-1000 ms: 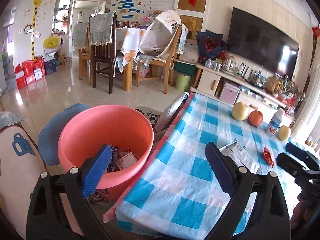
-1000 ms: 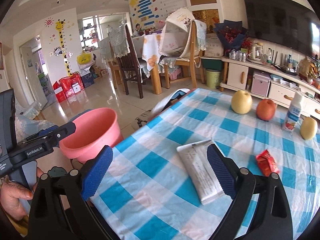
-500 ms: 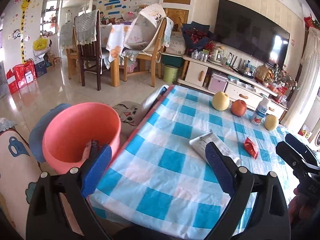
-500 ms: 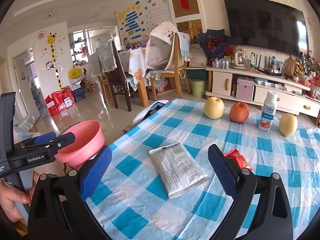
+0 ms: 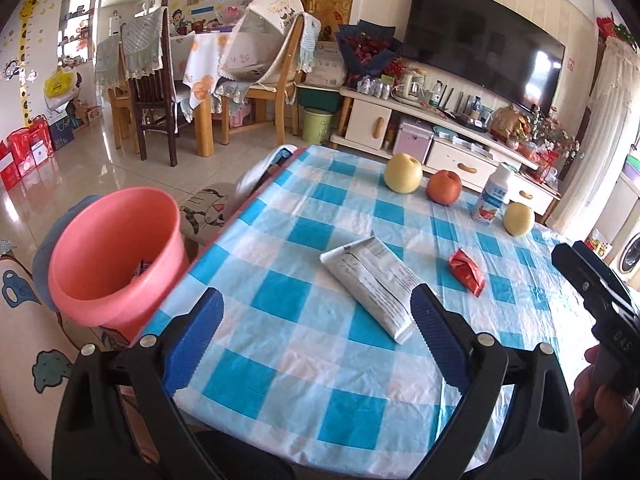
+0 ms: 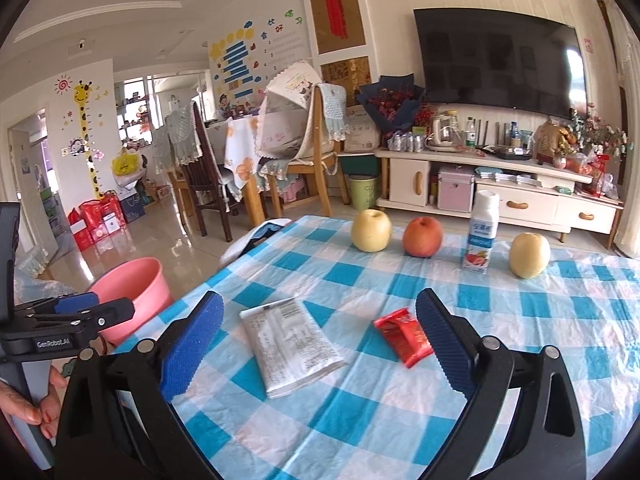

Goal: Collect trash
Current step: 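Move both tools back over the table toward the envelope and red packet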

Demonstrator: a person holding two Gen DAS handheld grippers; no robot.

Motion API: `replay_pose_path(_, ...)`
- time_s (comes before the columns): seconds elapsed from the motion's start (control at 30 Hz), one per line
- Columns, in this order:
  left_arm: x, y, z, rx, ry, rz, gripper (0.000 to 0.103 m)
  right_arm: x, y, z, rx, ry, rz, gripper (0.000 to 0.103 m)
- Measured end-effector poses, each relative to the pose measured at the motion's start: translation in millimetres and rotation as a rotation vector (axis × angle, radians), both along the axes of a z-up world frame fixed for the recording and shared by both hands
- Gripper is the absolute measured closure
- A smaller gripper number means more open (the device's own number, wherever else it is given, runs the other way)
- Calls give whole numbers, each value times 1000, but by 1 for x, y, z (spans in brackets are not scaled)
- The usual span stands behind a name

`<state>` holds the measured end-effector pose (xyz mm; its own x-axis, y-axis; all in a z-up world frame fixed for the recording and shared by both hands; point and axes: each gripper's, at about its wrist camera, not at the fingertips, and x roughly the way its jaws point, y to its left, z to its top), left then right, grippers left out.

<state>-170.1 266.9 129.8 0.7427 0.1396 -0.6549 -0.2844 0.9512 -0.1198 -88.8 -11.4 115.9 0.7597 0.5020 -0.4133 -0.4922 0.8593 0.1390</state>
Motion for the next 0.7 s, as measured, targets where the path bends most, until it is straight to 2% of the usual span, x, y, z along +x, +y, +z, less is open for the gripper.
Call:
replay_pose_path(0.3, 17, -37, -14, 10, 46, -72, 8, 24, -51, -6, 71, 73, -80, 7)
replay_pose_path(0.53, 44, -49, -40, -110, 97, -80, 8, 52, -92, -19, 113, 153, -174, 7)
replay_pose_path(0.7, 73, -51, -70, -197, 156, -13, 8, 77, -102, -36, 97, 225, -210, 7)
